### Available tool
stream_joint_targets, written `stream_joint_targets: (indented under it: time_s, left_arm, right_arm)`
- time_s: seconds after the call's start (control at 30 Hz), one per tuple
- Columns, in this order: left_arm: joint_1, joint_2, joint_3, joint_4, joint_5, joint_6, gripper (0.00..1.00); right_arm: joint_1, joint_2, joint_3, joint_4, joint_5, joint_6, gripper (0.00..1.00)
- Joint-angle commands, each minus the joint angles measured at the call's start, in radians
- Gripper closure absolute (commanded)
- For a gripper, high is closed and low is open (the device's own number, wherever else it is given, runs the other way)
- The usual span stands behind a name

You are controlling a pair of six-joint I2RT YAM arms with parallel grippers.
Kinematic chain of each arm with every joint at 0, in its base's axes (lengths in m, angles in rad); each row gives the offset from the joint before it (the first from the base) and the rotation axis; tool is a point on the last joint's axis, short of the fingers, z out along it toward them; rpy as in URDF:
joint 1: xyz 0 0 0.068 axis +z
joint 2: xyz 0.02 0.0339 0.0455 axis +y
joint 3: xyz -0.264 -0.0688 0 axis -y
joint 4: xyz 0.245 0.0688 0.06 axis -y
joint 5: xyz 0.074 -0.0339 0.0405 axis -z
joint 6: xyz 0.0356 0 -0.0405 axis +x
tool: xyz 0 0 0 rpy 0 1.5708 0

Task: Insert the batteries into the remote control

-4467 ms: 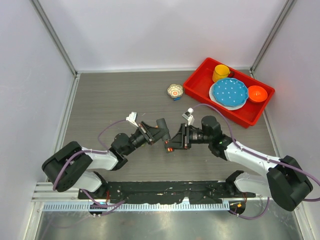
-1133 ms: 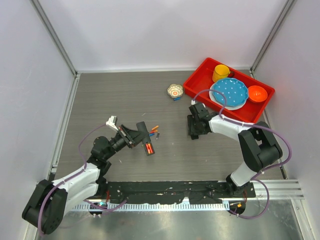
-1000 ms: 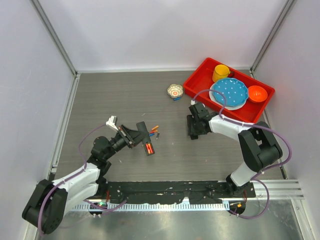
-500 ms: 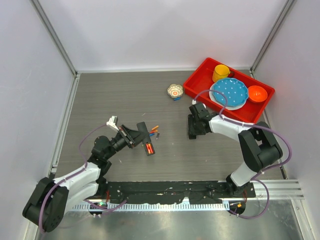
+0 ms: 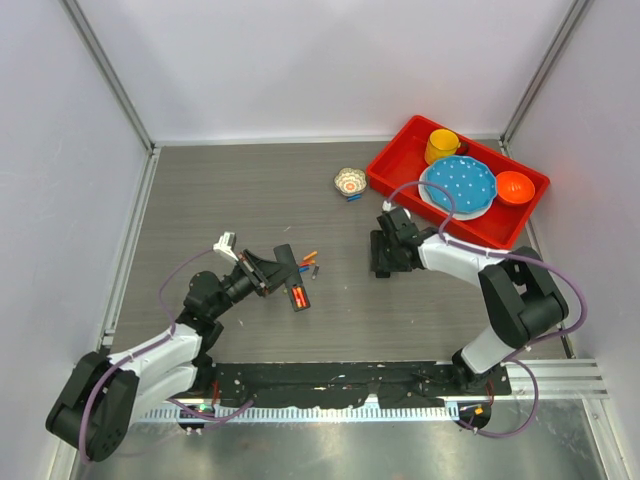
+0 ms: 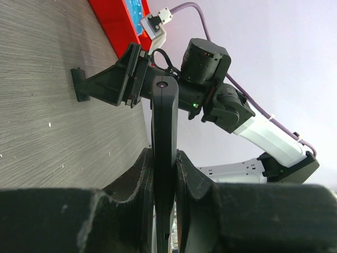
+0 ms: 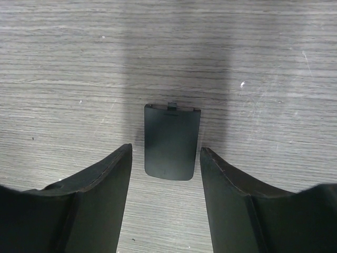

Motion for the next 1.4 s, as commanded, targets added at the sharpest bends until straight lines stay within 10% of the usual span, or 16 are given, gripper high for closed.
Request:
stream_joint_targets:
  time_s: [0.0, 0.97, 1.37]
  left_arm:
    - [-0.006, 0.005, 0.007, 0.074, 0.019, 0.012, 1.00]
    - [-0.009, 0.008, 0.007, 0.071, 0.022, 0.010, 1.00]
    - [-0.010, 0.039, 0.027, 0.071, 0.009, 0.021, 1.00]
  right_arm:
    - [0.014, 0.016, 0.000, -0.111, 0.020, -0.023, 0.39]
    - [0.104, 0.155, 0.028, -0.156, 0.147, -0.036, 0.51]
    - [0.108, -0.004, 0.017, -0.191, 0.170, -0.014, 0.71]
